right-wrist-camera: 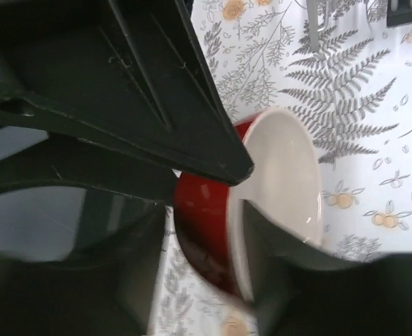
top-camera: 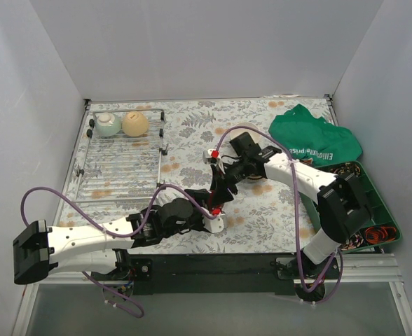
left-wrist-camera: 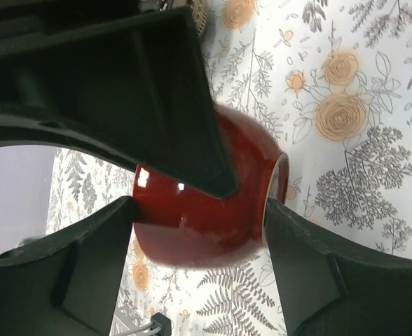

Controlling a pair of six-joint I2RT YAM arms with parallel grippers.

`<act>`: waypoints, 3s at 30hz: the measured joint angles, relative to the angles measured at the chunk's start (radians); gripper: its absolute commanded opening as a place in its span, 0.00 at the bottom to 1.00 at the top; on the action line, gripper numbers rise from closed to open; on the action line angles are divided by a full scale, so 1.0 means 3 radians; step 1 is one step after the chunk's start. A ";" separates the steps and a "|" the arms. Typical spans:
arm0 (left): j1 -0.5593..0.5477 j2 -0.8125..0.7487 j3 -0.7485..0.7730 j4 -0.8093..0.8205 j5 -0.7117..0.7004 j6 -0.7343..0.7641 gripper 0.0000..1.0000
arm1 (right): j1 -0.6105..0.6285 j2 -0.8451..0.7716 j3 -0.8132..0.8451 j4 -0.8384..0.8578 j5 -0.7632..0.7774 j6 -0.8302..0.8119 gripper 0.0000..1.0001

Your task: Unload the bowls from the dish rack

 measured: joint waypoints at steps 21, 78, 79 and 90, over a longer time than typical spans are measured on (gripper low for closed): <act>0.0135 -0.0094 -0.0070 0.0434 -0.0248 -0.0253 0.98 | 0.0051 0.0145 0.0181 -0.0290 0.0827 0.0109 0.01; 0.3372 0.0244 0.0664 0.0146 0.0032 -0.3688 0.98 | 0.0430 -0.0562 -0.0043 0.1483 0.4623 0.1378 0.99; 0.3399 0.0295 0.0693 0.0136 0.0047 -0.3731 0.98 | 0.0403 -0.0699 -0.0136 0.1472 0.4681 0.1427 0.99; 0.4115 0.1256 0.1219 0.0088 0.0552 -0.4509 0.98 | 0.0252 -0.1400 -0.1064 0.1383 0.4873 0.1677 0.98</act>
